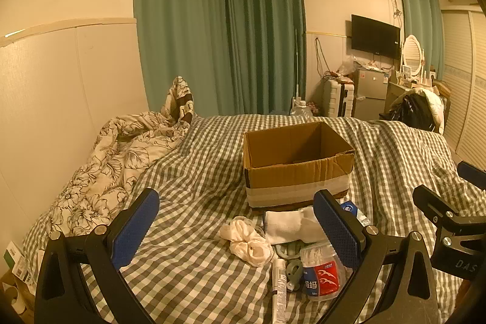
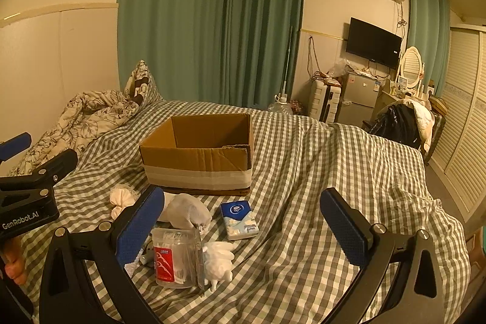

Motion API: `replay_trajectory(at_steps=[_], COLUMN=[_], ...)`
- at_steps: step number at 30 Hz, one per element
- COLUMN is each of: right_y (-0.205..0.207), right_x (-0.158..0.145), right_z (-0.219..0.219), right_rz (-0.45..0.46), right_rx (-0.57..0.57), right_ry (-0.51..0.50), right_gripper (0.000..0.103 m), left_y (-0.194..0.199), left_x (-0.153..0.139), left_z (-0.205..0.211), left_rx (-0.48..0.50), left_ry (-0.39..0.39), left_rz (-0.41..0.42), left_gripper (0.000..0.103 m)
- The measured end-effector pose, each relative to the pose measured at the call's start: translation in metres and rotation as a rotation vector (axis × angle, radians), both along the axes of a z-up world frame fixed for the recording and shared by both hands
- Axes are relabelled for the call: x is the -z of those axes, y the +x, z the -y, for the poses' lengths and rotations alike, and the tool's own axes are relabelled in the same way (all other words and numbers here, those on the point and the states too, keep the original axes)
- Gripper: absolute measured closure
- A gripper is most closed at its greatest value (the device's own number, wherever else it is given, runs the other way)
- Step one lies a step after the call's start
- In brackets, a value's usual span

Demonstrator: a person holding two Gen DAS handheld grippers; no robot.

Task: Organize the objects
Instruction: 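Move the right tool toward the white sock beside the box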

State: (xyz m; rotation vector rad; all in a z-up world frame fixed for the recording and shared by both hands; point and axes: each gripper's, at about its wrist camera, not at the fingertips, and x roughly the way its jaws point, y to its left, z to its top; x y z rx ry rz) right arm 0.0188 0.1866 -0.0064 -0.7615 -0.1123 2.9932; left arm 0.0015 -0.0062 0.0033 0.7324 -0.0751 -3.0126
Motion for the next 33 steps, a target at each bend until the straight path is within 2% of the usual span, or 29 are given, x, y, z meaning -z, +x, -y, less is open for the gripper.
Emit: replay_trajectory(at_steps=[33], right_y=[-0.001], right_x=[0.002], right_z=[0.004], right_rz=[0.023], right_rx=[-0.005], right_ry=[0.006], right_gripper=[0.000], left_y=[-0.001], left_x=[0.009], left_z=[0.000], left_rx=[-0.007], left_ry=[-0.015], left_rz=[0.015], left_gripper=[0.000])
